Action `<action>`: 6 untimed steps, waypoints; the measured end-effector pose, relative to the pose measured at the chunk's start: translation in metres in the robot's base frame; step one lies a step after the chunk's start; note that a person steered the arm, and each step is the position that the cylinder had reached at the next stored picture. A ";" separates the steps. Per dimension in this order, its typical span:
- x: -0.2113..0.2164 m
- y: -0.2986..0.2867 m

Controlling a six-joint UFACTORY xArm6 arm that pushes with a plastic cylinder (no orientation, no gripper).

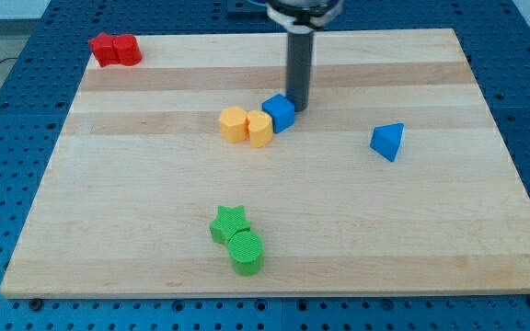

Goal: Move the blue cube to the top of the yellow hexagon

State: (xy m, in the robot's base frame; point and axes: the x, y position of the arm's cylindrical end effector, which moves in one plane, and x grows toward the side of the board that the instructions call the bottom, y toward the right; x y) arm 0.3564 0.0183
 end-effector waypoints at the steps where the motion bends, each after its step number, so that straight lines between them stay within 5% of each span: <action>1: -0.003 0.024; 3: -0.013 0.009; 6: 0.032 0.005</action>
